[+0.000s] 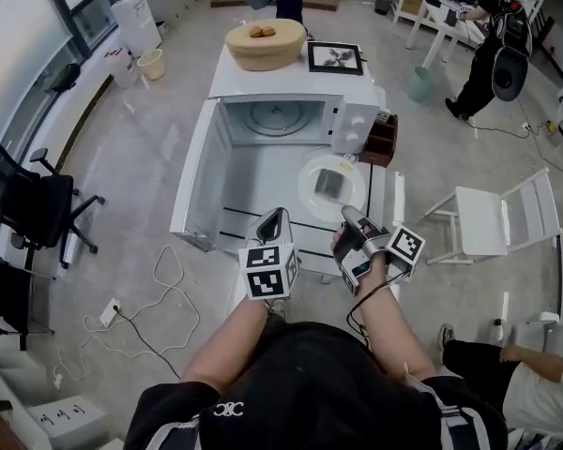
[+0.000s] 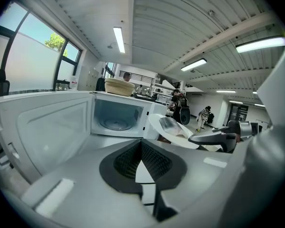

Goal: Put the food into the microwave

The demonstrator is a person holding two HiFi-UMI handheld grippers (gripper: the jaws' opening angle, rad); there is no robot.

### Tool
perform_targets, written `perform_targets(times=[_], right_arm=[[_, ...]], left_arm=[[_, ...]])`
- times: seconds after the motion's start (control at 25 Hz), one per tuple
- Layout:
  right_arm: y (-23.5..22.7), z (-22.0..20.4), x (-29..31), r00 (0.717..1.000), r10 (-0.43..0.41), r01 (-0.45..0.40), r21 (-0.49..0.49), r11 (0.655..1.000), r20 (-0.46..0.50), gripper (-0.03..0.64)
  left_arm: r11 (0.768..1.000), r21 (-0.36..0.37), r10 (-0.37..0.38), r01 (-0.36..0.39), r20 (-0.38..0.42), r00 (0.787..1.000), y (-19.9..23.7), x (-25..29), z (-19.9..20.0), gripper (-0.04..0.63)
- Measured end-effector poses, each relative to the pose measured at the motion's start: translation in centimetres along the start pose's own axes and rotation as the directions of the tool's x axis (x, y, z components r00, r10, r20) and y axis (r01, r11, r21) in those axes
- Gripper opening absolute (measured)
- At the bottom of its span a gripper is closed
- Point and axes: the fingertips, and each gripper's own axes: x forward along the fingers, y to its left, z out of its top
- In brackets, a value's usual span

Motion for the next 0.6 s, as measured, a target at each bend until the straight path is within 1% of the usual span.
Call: perform_targets(times=[0.12,0.2,0.6], right_arm=[[-0.3,0.3,2.1,1.000,-0.011,0.011,0.010,1.000,-0.002,0.017],[-0.4,0.4,3.7,1.000,-0.019,0.019,0.003,1.000,-0.010,0.017],[-1.3,1.8,11.2,0.995,-0.095,0.095,-0.011,0.995,-0.002,0.017]], left_arm=[[1.000,-0.029,-0.009,0.009,-0.010,1.000,1.3,1.6,0.6,0.009],[0.999,-0.033,-0.008,0.008,-0.016,1.000,2.3,2.8,0.9,0.009],[1.000,-0.013,-0.022,0.021,-0.057,0.998,6.1,8.2,1.9,0.008]])
